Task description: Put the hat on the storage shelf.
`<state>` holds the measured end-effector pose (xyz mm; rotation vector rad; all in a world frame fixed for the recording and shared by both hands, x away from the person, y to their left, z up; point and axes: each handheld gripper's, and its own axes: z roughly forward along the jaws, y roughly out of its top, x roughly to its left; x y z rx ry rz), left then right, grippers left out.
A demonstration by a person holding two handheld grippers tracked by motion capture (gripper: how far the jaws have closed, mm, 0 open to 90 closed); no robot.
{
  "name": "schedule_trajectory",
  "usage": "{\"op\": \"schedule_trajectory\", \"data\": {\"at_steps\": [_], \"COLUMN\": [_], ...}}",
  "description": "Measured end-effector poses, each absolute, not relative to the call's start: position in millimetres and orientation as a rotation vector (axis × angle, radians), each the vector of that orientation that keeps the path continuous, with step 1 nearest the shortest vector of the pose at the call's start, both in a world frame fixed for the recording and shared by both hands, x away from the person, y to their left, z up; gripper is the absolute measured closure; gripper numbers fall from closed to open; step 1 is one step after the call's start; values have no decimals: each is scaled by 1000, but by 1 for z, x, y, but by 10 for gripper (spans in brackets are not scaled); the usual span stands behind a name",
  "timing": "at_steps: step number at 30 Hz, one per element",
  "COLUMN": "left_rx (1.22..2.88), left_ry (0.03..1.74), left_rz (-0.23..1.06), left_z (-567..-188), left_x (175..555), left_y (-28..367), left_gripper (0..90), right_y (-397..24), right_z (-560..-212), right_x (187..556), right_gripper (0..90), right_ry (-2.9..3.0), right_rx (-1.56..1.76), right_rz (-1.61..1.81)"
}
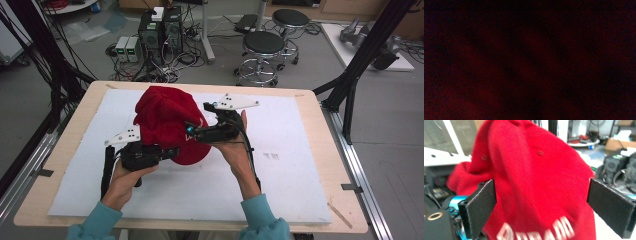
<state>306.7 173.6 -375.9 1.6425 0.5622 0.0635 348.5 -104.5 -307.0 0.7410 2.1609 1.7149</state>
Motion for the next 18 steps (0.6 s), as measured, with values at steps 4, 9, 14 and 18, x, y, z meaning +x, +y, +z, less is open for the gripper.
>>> {"op": "schedule_trajectory", "data": {"at_steps": [4,9,14,18], "left_rx": [1655,1651,1669,1657], "left_ry": [577,586,590,595], "left_rz": [85,110,152,208], "left_z": [-374,-371,-366,-352], "left_x": [308,309,312,317], "left_y": [180,187,194,203], "left_gripper": [849,849,849,849], "right_y": [-117,-137,-163,-184], "right_z": [-307,-311,-321,-331], "right_x": [344,337,328,318], "right_gripper": [81,81,81,81], "right_ry": [2152,2141,2115,2092], "right_rx": [740,762,796,832], "right_rz": [1694,1629,1565,1502]}}
